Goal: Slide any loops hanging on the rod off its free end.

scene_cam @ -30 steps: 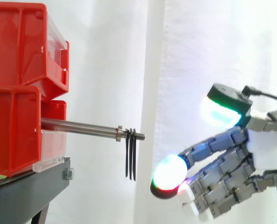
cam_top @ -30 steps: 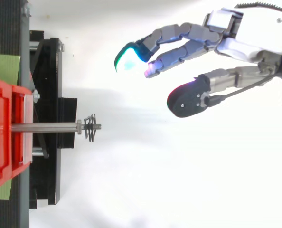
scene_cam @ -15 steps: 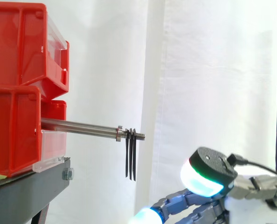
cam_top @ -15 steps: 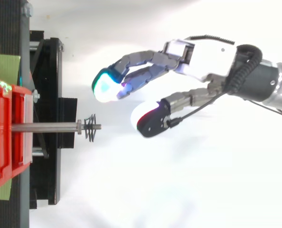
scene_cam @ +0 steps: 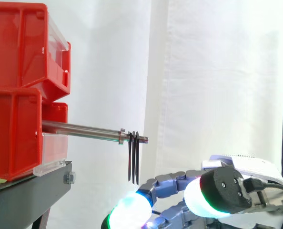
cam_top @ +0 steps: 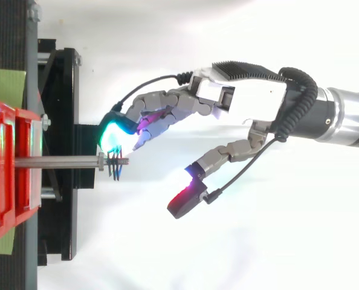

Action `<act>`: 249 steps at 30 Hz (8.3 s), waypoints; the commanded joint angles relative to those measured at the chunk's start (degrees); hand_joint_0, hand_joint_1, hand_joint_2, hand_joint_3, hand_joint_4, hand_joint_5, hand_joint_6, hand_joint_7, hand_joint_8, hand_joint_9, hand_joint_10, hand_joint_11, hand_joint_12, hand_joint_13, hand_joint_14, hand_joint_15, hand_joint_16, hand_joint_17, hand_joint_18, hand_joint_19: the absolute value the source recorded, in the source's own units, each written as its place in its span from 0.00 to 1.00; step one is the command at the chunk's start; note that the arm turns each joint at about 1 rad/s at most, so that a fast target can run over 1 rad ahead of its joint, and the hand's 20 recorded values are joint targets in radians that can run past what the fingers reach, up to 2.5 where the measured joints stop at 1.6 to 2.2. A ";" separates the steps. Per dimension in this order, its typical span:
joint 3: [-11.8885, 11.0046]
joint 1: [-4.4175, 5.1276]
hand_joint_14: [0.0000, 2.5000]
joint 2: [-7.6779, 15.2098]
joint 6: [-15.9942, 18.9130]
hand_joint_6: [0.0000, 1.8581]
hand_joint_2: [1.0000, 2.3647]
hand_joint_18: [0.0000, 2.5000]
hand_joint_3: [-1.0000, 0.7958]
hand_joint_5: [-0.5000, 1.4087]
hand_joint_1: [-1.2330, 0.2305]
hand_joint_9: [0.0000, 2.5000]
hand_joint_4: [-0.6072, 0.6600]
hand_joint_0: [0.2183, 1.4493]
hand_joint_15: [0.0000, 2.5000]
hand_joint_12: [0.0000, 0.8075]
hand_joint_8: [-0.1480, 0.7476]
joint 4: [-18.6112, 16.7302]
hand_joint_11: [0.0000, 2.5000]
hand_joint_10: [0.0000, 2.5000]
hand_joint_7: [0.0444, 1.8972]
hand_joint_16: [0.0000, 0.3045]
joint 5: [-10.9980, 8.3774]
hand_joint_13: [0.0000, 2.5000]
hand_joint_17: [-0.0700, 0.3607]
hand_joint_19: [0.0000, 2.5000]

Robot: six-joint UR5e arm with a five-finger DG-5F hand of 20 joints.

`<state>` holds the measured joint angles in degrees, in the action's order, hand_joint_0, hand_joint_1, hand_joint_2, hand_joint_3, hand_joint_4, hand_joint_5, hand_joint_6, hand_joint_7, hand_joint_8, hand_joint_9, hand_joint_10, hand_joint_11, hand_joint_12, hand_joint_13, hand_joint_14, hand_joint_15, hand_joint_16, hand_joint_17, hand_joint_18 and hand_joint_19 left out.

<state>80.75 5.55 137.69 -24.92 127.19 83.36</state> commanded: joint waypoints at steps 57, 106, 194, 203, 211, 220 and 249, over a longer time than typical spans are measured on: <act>-10.71 -1.41 0.00 4.60 2.59 0.27 0.00 0.25 0.30 0.21 0.42 0.35 0.67 0.31 0.05 0.41 0.49 1.75 0.05 0.00 0.62 0.12 5.05 0.33 0.35 0.09; -10.71 -1.41 0.00 4.78 -0.75 0.44 0.01 0.27 0.39 0.16 0.36 0.34 0.60 0.33 0.06 0.42 0.50 0.95 0.09 0.00 0.56 0.12 5.93 0.34 0.36 0.10; -10.71 -2.91 0.00 4.60 0.66 0.48 0.01 0.26 0.51 0.17 0.35 0.35 0.50 0.32 0.06 0.44 0.49 2.10 0.14 0.00 0.69 0.16 7.51 0.29 0.41 0.12; -10.71 -2.91 0.00 3.37 1.01 0.48 0.02 0.25 0.49 0.17 0.34 0.34 0.50 0.32 0.06 0.43 0.47 4.03 0.15 0.00 0.68 0.15 8.66 0.28 0.40 0.12; -10.71 -3.00 0.00 1.00 0.75 0.48 0.02 0.25 0.49 0.17 0.34 0.35 0.51 0.32 0.07 0.43 0.47 11.50 0.15 0.00 0.68 0.15 8.83 0.28 0.40 0.12; -10.71 -3.08 0.00 -1.55 0.57 0.49 0.01 0.25 0.45 0.17 0.32 0.34 0.51 0.34 0.06 0.43 0.47 19.41 0.15 0.01 0.65 0.15 8.74 0.28 0.40 0.12; -10.71 -4.05 0.00 -7.88 7.78 0.48 0.00 0.26 0.30 0.16 0.35 0.35 0.55 0.35 0.06 0.42 0.47 36.02 0.16 0.01 0.63 0.15 0.40 0.29 0.40 0.12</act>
<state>70.05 1.51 130.10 -18.13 162.24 84.33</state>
